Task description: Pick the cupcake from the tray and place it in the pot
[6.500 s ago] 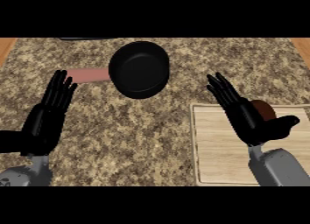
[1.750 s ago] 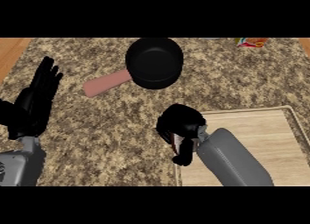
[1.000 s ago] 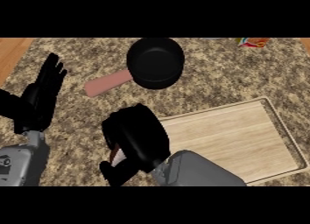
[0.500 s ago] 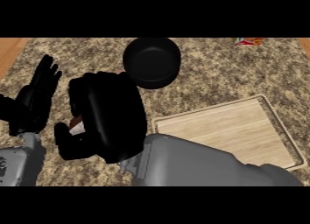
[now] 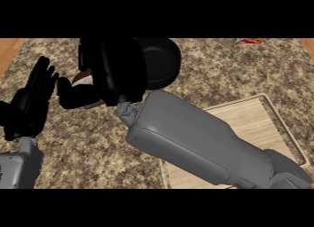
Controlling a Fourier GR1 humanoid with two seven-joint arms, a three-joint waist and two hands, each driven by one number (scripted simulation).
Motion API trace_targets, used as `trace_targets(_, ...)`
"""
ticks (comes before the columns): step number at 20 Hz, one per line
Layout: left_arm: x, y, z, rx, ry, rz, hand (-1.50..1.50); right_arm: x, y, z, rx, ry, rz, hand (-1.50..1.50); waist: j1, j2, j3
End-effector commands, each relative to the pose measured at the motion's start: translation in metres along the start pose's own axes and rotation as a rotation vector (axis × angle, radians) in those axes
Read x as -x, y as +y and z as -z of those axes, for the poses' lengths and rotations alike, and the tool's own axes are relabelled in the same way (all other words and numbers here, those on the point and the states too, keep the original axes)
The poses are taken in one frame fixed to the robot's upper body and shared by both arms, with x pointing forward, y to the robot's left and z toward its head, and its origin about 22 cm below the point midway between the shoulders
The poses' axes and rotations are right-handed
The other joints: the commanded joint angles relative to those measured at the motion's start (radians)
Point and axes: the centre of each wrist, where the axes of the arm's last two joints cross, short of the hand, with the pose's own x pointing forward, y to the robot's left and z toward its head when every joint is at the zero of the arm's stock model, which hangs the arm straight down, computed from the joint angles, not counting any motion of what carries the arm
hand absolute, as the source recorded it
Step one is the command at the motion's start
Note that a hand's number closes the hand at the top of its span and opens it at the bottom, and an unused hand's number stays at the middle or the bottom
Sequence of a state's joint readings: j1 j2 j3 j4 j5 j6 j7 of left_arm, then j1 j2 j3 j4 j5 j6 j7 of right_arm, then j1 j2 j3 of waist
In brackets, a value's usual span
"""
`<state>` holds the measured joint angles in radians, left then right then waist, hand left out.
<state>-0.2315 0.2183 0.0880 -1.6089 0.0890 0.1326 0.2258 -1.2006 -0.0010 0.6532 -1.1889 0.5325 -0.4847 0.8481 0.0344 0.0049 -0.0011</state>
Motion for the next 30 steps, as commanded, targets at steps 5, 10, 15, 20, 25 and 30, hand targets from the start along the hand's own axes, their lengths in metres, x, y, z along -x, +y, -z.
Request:
trace_targets(5, -0.022, -0.004, 0.002, 0.000, -0.025, -0.002, 0.00, 0.055, 0.006, 0.041, 0.052, 0.045, 0.103, 1.50, 0.001, 0.004, 0.001)
trace_targets(10, -0.004, -0.004, 0.004, 0.014, -0.019, 0.012, 0.00, 0.085, 0.028, 0.055, 0.164, 0.019, -0.358, 1.50, 0.003, 0.008, -0.001)
trace_targets(15, -0.004, -0.001, 0.006, 0.014, -0.010, 0.000, 0.00, 0.122, 0.027, 0.066, 0.142, 0.065, -0.415, 1.50, 0.012, 0.011, 0.000)
trace_targets(20, -0.009, -0.005, 0.002, 0.050, -0.030, 0.013, 0.00, 0.141, 0.019, 0.075, 0.098, 0.143, -0.349, 1.50, 0.046, 0.022, 0.000)
trace_targets(25, 0.000, -0.017, 0.000, 0.043, -0.032, -0.013, 0.00, 0.168, 0.020, 0.068, 0.018, 0.275, -0.213, -1.50, 0.054, 0.030, 0.000)
trace_targets(30, -0.013, -0.022, 0.003, 0.055, -0.040, -0.019, 0.00, 0.164, 0.012, 0.074, -0.101, 0.226, -0.023, -1.50, 0.066, 0.031, 0.002)
